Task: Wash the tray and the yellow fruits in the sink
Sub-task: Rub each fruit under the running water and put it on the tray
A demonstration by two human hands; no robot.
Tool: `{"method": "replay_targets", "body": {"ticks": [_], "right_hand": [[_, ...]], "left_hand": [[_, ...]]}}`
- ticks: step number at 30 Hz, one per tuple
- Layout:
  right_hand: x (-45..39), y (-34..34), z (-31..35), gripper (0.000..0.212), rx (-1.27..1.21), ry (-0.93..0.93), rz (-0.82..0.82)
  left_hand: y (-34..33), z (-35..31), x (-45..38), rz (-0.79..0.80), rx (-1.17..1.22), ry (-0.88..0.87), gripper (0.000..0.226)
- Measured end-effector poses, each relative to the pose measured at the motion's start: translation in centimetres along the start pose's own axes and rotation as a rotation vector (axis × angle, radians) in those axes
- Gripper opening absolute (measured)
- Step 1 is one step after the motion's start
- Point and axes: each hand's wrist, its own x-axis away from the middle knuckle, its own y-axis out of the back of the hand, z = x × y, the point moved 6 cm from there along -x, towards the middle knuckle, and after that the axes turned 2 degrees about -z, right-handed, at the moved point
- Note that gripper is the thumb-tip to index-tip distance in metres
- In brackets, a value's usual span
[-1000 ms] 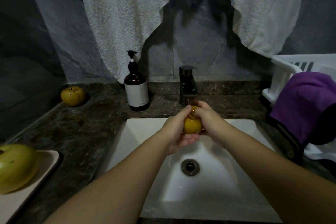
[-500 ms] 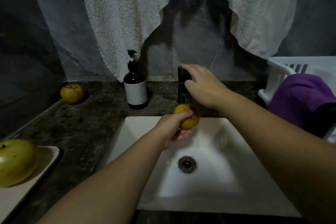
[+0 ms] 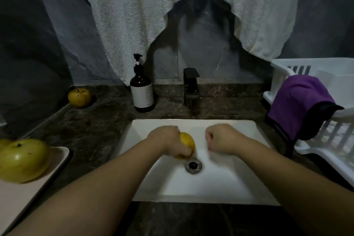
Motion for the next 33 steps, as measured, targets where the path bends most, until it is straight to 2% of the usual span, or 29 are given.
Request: {"method": "replay_targets", "body": {"ticks": [2, 3, 5, 6, 7, 9, 11, 13, 16, 18, 19, 20, 21, 22, 23, 24, 27, 29, 31, 33], "right_hand": [[0.6, -1.7, 0.0, 0.044, 0.094, -0.004, 0.256], [0.6, -1.6, 0.2, 0.043, 0.127, 0.005, 0.261], [0.3, -0.1, 1.1, 0.012, 0.154, 0.04, 0.088], [0.2, 0.4, 1.4, 0.012, 0.156, 0.044, 0.029], [0.3, 0.6, 1.7, 0.013, 0.162, 0.045, 0.043], [0.7, 0.4, 2.2, 0.023, 0.209, 0.042, 0.152], [0.7, 1.1, 2.6, 0.011, 0.211, 0.057, 0.072], [0.7, 1.9, 2.9, 0.01, 0.171, 0.059, -0.001], [1.3, 0.8, 3.5, 0.03, 0.222, 0.061, 0.159], [1.0, 1.4, 3.9, 0.011, 0.175, 0.068, 0.027], [0.9, 1.7, 4.3, 0.012, 0.144, 0.057, -0.027], [0.8, 1.8, 4.8, 0.018, 0.129, 0.055, -0.018], [0.8, 1.5, 5.3, 0.034, 0.145, 0.065, 0.052], [0.8, 1.3, 5.8, 0.052, 0.153, 0.067, 0.119], [0.8, 1.4, 6.5, 0.062, 0.097, 0.061, 0.138], [0.7, 2.1, 7.4, 0.06, -0.028, 0.055, 0.124], [-0.5, 4.6, 11.2, 0.026, -0.503, 0.056, 0.08], [-1.6, 6.3, 13.3, 0.013, -0.678, 0.069, 0.05], [-3.1, 7.8, 14.8, 0.01, -0.788, 0.048, 0.018], [-5.0, 8.8, 16.0, 0.019, -0.881, -0.006, 0.025]], "left_hand": [[-0.5, 0.8, 0.5, 0.004, 0.01, 0.012, 0.072], [-0.3, 0.9, 0.7, -0.004, -0.034, -0.002, 0.074], [0.3, 1.0, 1.3, -0.001, -0.048, -0.007, 0.074], [0.5, 1.2, 1.5, -0.004, -0.033, -0.003, 0.073], [0.9, 1.2, 1.9, -0.027, -0.047, -0.01, 0.072], [1.6, 1.3, 2.4, -0.06, -0.068, -0.012, 0.071], [2.0, 1.7, 2.9, -0.078, -0.035, 0.018, 0.068], [2.5, 2.1, 3.3, -0.1, -0.057, 0.038, 0.068], [2.8, 2.9, 3.9, -0.094, 0.017, 0.08, 0.066], [3.0, 3.6, 4.2, -0.109, 0.07, 0.101, 0.063], [3.1, 4.1, 4.4, -0.12, 0.1, 0.118, 0.063], [3.3, 4.5, 4.6, -0.141, 0.124, 0.13, 0.063], [3.5, 4.9, 4.7, -0.16, 0.164, 0.14, 0.065], [3.6, 5.3, 4.8, -0.174, 0.253, 0.156, 0.068], [3.7, 5.7, 4.8, -0.182, 0.404, 0.182, 0.071], [3.7, 6.2, 4.8, -0.191, 0.589, 0.21, 0.071], [3.4, 7.3, 4.5, -0.195, 1.129, 0.308, 0.061], [3.3, 7.6, 4.0, -0.205, 1.424, 0.34, 0.052], [3.7, 7.6, 3.4, -0.252, 1.669, 0.353, 0.046], [4.4, 7.5, 2.9, -0.273, 1.886, 0.341, 0.046]]}}
